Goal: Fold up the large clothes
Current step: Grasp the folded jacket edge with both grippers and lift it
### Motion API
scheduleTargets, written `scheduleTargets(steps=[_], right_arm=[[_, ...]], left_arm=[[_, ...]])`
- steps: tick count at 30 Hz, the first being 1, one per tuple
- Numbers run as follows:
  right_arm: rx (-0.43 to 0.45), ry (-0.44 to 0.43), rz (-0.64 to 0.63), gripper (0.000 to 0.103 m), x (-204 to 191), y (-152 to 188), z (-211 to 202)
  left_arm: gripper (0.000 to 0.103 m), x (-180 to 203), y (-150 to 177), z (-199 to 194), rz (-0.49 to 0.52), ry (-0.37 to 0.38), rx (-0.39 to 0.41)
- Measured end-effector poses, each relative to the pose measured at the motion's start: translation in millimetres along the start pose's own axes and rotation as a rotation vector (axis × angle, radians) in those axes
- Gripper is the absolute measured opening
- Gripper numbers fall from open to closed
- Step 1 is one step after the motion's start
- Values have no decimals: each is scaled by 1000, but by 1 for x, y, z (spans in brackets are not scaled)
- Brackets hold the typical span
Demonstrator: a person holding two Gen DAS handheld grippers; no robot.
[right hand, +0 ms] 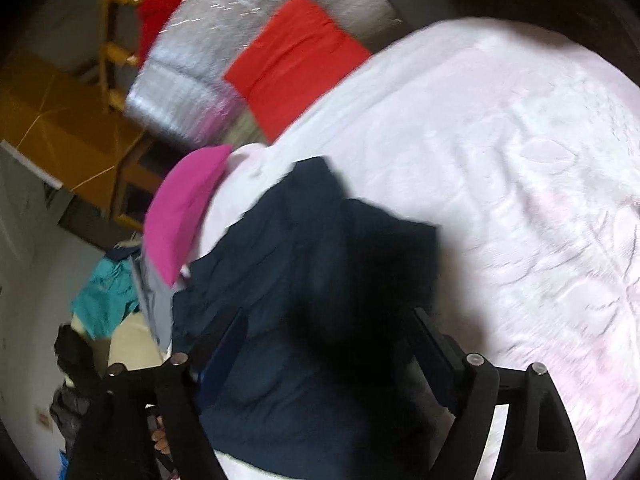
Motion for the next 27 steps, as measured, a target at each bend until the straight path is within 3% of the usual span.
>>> scheduleTargets(steps=[3, 6, 9, 11, 13, 17, 19, 20, 21, 25, 27], right_arm=[[-45, -16, 69, 84, 24, -6, 17], [-80, -93, 93, 85, 32, -3, 35], [-99, -129, 67, 89, 29, -3, 54], [-104, -150, 37, 98, 21, -4, 58], [-130, -170, 5, 98, 11, -2, 65], [-144, -129, -68, 96, -6, 5, 78], [-141, -93, -83, 76, -13, 6, 84], [-132, -71, -86, 71, -14, 4, 84], [-140, -85, -88, 53, -19, 4, 85], [-41, -72, -138, 45, -39, -5, 75], [14, -86, -111, 44, -41, -10, 72]], left_arm=[[86, -7, -8, 7, -25, 62, -26], [86, -10, -9, 25, -53, 120, -124], [87, 0, -5, 41, -48, 224, -211], [95, 6, -3, 43, -31, 233, -219], [95, 10, -3, 46, -31, 228, -225], [95, 17, -6, 48, -58, 284, -195], [91, 21, -8, 51, -59, 290, -168], [81, 23, -9, 51, -57, 290, -157], [72, 24, -11, 50, -56, 287, -144], [68, 36, -20, 39, -35, 348, -58], [71, 39, -22, 41, -27, 316, -44]])
Point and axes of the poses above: each gripper's, at about its wrist camera, not at the fingertips, and z roughly the way its jaws point, x to its right, y to its underside, the point moved 5 cm from there along z, roughly the way its jaws point, and after that the axes turned 7 degrees about -x, right-handed, at the moved point
